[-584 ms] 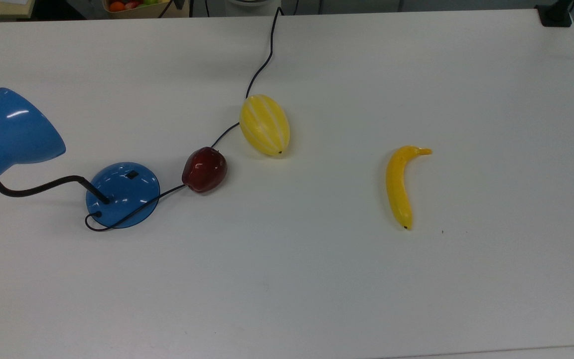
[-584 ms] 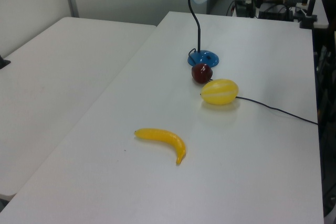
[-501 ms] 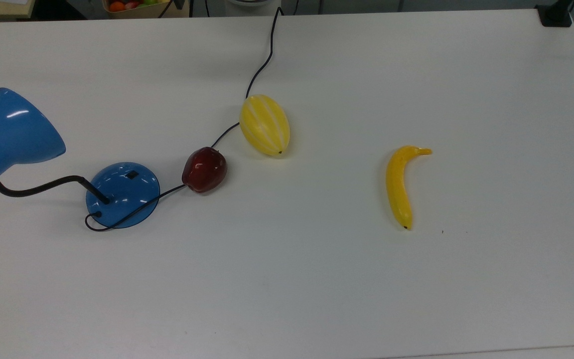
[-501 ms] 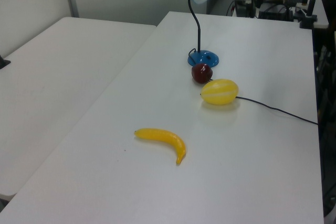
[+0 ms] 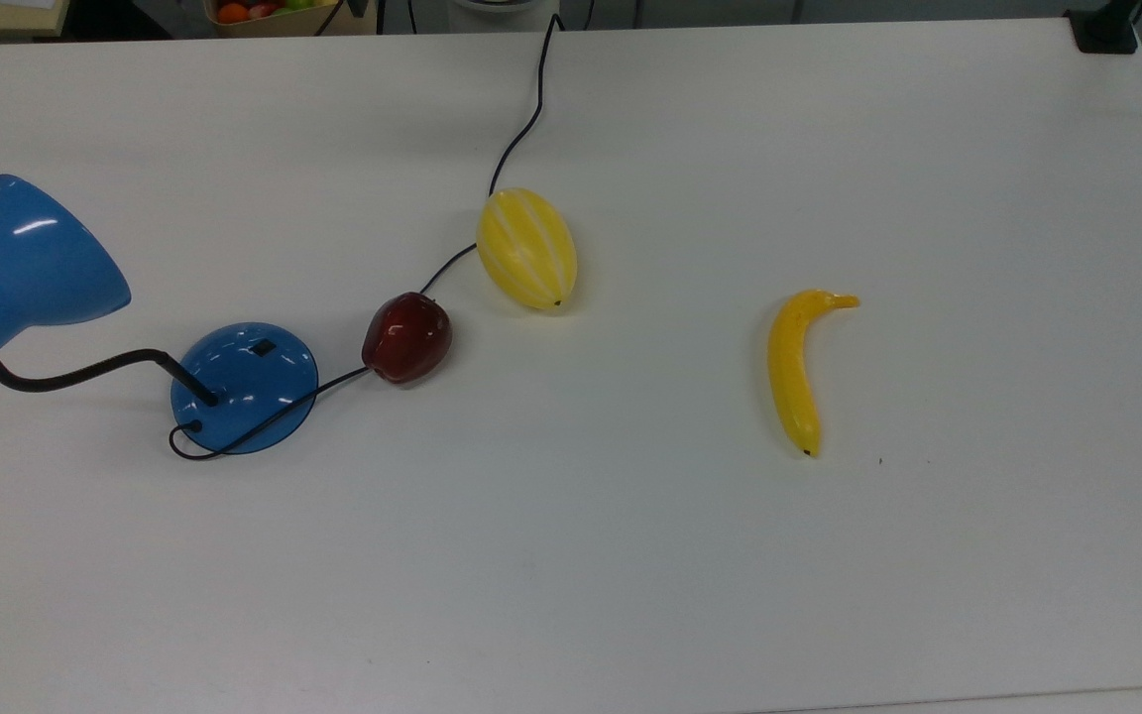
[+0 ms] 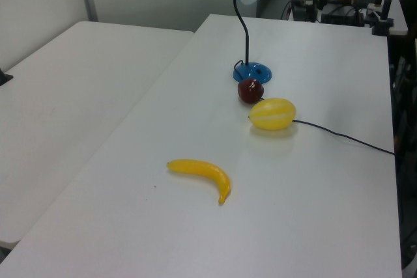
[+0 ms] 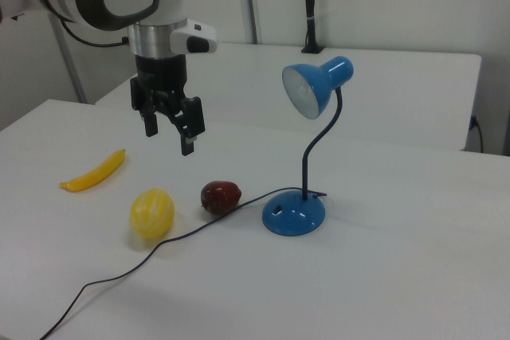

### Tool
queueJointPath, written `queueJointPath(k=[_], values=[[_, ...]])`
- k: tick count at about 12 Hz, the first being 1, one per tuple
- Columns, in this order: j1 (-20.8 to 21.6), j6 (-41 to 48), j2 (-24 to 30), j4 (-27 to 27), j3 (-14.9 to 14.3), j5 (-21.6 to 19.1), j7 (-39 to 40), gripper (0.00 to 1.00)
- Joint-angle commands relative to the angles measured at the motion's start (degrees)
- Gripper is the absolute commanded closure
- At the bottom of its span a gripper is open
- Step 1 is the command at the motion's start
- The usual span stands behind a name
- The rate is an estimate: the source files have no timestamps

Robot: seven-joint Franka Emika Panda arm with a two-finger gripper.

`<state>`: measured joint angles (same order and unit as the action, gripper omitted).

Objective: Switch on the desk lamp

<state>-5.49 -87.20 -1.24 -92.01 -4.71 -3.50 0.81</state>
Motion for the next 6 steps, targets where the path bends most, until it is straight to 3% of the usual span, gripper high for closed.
queueJointPath(k=[1, 6], values=[[0.3, 2.1, 0.2, 0.4, 0.0, -0.3, 1.1, 0.0], [0.3, 2.3, 0.1, 0.5, 0.0, -0.2, 1.0, 0.0]])
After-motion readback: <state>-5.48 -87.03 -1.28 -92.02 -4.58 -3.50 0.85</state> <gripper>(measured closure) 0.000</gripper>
